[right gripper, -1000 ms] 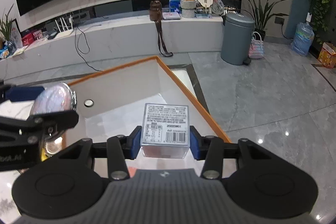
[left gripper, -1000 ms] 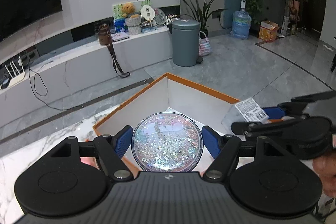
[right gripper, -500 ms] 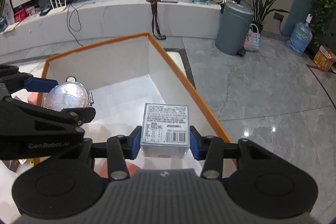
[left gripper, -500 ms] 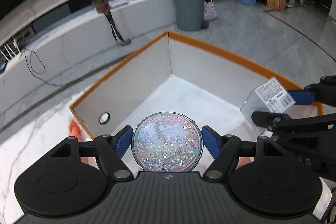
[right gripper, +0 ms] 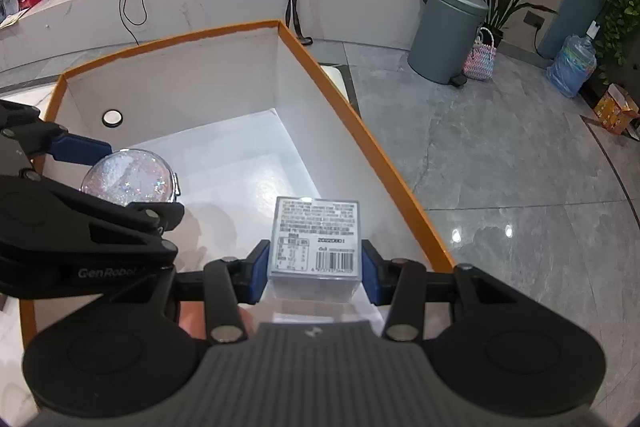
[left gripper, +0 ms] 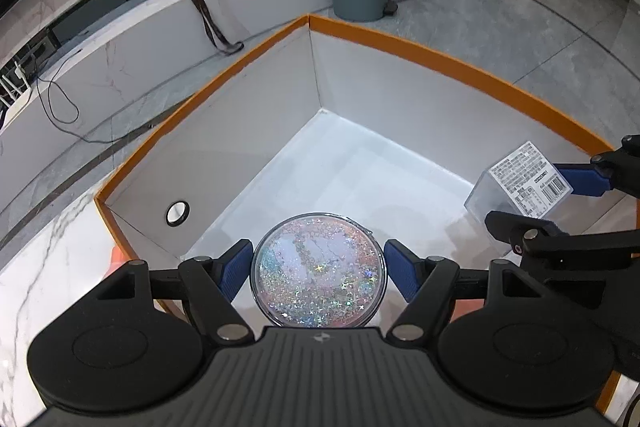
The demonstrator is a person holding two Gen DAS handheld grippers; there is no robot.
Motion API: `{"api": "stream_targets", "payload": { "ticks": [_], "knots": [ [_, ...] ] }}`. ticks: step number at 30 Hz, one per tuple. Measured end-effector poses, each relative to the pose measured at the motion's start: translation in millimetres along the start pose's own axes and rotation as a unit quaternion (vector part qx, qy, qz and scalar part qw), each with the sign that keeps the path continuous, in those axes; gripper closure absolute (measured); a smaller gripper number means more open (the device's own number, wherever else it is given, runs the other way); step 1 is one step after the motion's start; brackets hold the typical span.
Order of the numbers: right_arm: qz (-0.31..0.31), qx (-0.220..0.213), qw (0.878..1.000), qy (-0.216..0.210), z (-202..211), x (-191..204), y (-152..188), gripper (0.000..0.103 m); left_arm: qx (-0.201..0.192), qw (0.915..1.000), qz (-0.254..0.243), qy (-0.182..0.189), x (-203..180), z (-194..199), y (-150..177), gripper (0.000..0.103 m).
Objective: Organize rigid objects
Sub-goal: 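Carry the glittery compact and clear cube box over the orange box, then lower both objects into the orange box and open both grippers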
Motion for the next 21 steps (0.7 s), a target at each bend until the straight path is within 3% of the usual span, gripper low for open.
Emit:
{"api": "stream_targets", "payload": {
  "ticks": [21],
  "knots": [
    [0.032, 0.05, 0.998, 0.005, -29, 5, 8, 0.057, 0.066, 0.9969, -0.037, -0.022, -8, -30, 0, 0.02]
  ]
}}
Point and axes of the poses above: each gripper's, at about its wrist camera, not at the fingertips, and z roughly against the way its jaws point, x to its left, y to its underside, the point moved 9 cm from there along -z, roughly the way its jaws point, and after that the axes turned 9 degrees about y, right-handed, at the moved point
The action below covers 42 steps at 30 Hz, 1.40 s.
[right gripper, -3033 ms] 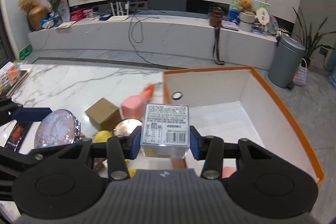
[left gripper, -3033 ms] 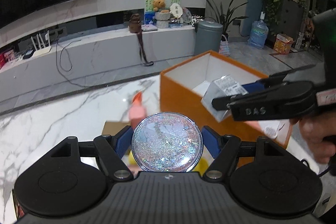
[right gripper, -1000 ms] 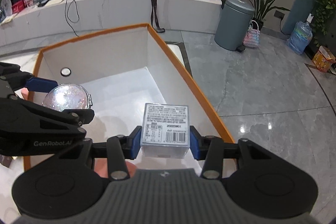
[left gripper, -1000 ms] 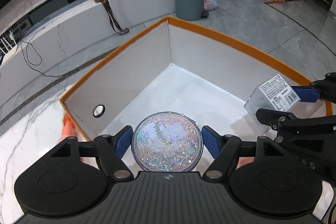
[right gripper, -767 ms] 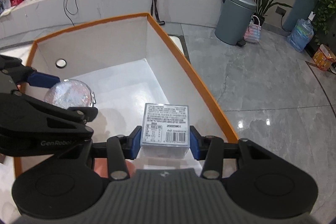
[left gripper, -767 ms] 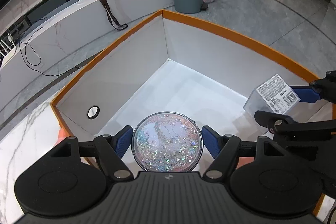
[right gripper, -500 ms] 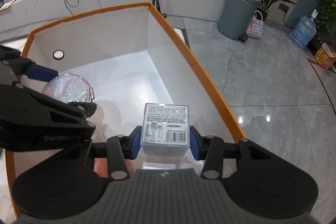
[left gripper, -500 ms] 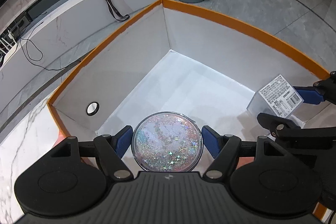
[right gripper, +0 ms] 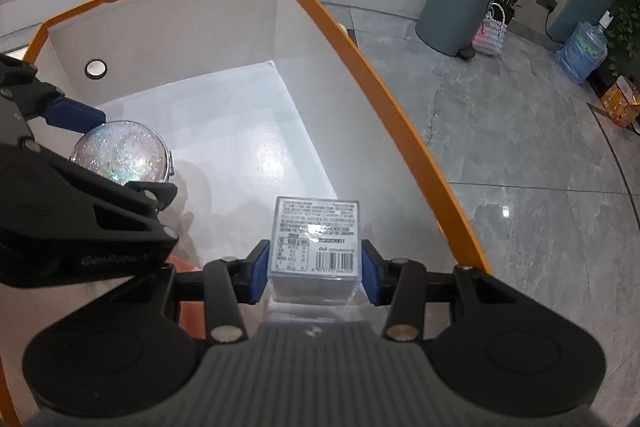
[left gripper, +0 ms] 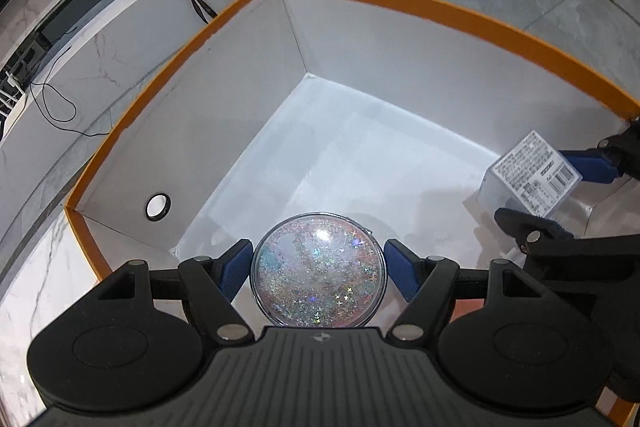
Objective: Organize rigid objects
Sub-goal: 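Lower both objects into the orange box and open both grippers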
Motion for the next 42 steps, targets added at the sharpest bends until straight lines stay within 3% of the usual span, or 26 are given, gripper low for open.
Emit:
{"api": "stream_targets", "payload": {
  "ticks": [12, 23, 30, 42],
  "knots": [
    [0.008, 0.003, 1.0, 0.005, -5, 4, 0, 0.055, 0.033, 0.9994, 0.01, -0.001, 1, -6, 6, 0.02],
    [0.019, 0.001, 1.0, 0.02, -3, 6, 1, 0.052, 0.028, 0.9995, 0.012, 0.005, 2, -4, 6, 0.016],
    [0.012, -0.012, 1.0, 0.026, 9, -2, -2, 0.044, 0.013, 0.9993, 0.026, 0.023, 3, 2, 2, 0.015],
    [-0.02, -0.046, 0.998, 0.032, 34, -14, -11, 0.043, -0.058, 0.997, 0.047, 0.018, 12, 33, -15, 0.012]
  ]
}}
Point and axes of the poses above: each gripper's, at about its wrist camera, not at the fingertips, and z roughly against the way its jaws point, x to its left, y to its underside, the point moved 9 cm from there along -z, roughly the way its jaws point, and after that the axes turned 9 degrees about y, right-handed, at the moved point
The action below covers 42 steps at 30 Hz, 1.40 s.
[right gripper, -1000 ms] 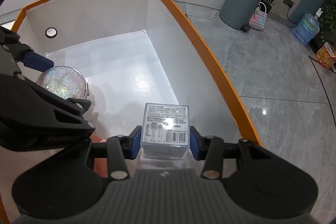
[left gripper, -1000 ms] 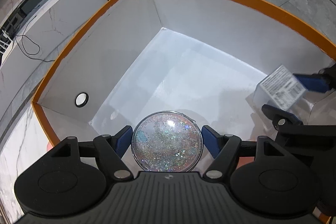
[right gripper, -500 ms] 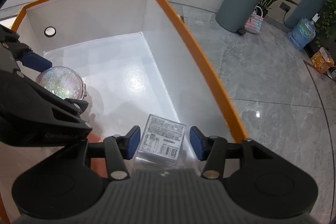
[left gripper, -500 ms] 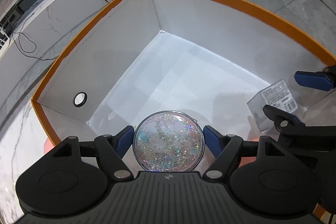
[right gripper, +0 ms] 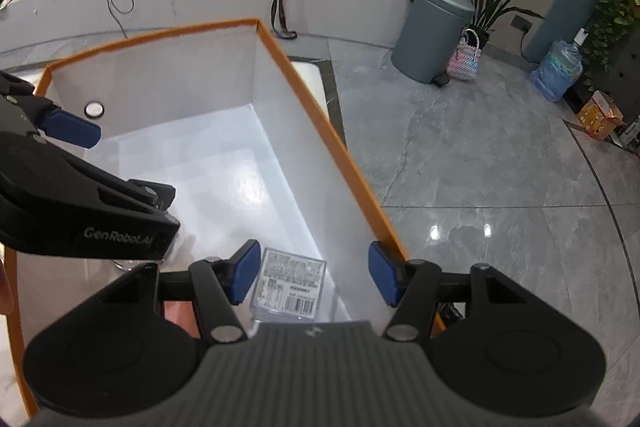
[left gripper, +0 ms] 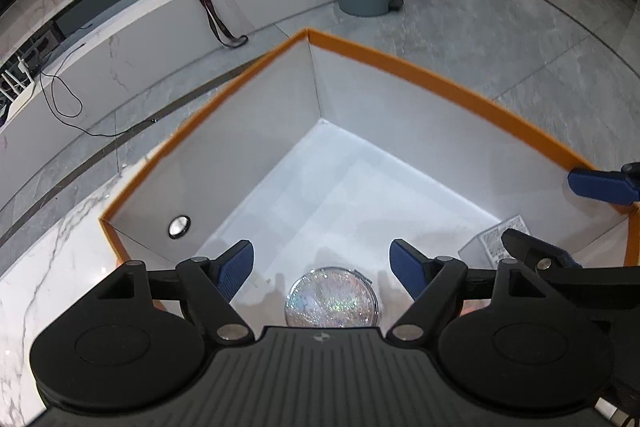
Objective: Organize rigid objects
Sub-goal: 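Lower both objects into the orange box and open both grippers, then withdraw both grippers from the orange box back over the table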
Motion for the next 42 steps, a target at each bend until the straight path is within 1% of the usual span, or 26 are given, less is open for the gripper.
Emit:
{"api": "stream_targets", "payload": {
  "ticks": [8, 14, 22, 26, 33, 42],
  "knots": [
    [-0.015, -0.018, 1.0, 0.003, 15, 1, -8, 0.043, -0.037, 0.9992, 0.016, 0.004, 11, 19, -3, 0.012],
    [-0.022, -0.032, 0.999, 0.001, 29, 8, -14, 0.043, -0.055, 0.9979, 0.035, 0.001, 24, 38, -3, 0.012],
    [-0.018, -0.053, 0.998, -0.016, 51, 37, -29, 0.043, -0.067, 0.9961, 0.055, -0.015, 56, 62, 6, 0.012],
    [-0.01, -0.06, 0.998, -0.025, 62, 58, -35, 0.043, -0.07, 0.995, 0.067, -0.024, 76, 72, 16, 0.012],
    [0.013, -0.072, 0.997, -0.035, 75, 88, -41, 0.043, -0.06, 0.9945, 0.072, -0.048, 115, 89, 40, 0.012],
    [0.073, -0.083, 0.992, -0.056, 89, 141, -37, 0.043, -0.042, 0.9925, 0.095, -0.064, 165, 93, 94, 0.012]
  ]
}}
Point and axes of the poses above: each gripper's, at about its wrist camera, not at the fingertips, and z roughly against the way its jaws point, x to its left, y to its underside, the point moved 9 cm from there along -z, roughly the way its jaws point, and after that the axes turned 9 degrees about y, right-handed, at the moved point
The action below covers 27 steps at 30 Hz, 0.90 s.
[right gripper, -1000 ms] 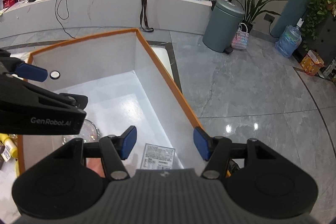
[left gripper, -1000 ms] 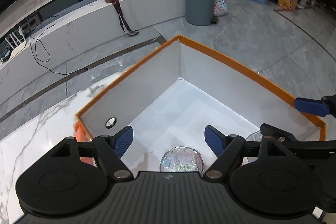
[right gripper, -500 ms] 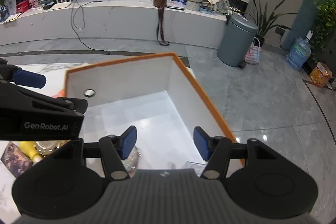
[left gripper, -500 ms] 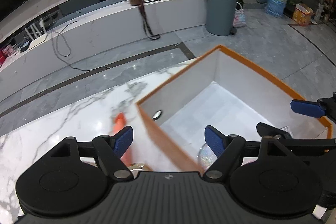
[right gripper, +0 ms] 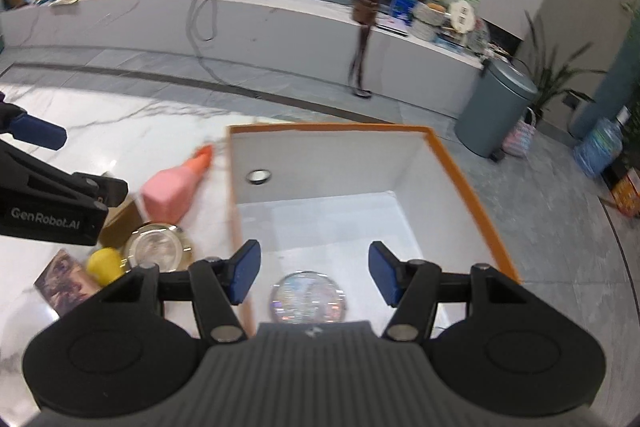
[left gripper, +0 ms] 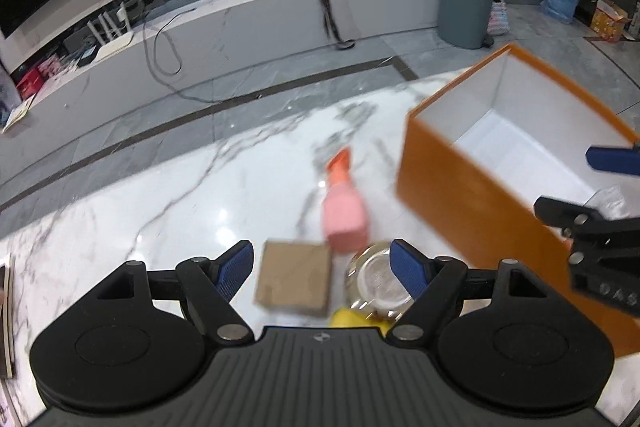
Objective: Organize rigid objects
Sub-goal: 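Withdraw both grippers from the orange box back over the table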
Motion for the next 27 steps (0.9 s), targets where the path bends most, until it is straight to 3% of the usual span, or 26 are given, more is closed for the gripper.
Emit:
{"api": "stream_targets", "payload": {
  "ticks": [5, 16, 22, 27],
  "knots": [
    [0.032, -0.006, 0.999, -0.016, 5, 30, -2, 0.043, 0.006, 0.9997, 0.025, -0.001, 24, -2, 26, 0.012],
    [0.07, -0.005, 0.997, -0.034, 4, 67, -3, 0.043, 0.012, 0.9994, 0.011, 0.031, 41, 6, 72, 0.012],
    [0.095, -0.012, 0.995, -0.026, 5, 72, 1, 0.038, -0.003, 0.9968, -0.058, 0.055, 36, 9, 94, 0.012],
    [0.115, -0.028, 0.992, -0.043, 12, 78, 2, 0.039, -0.01, 0.9864, -0.136, 0.091, 22, 4, 104, 0.012]
  ]
}}
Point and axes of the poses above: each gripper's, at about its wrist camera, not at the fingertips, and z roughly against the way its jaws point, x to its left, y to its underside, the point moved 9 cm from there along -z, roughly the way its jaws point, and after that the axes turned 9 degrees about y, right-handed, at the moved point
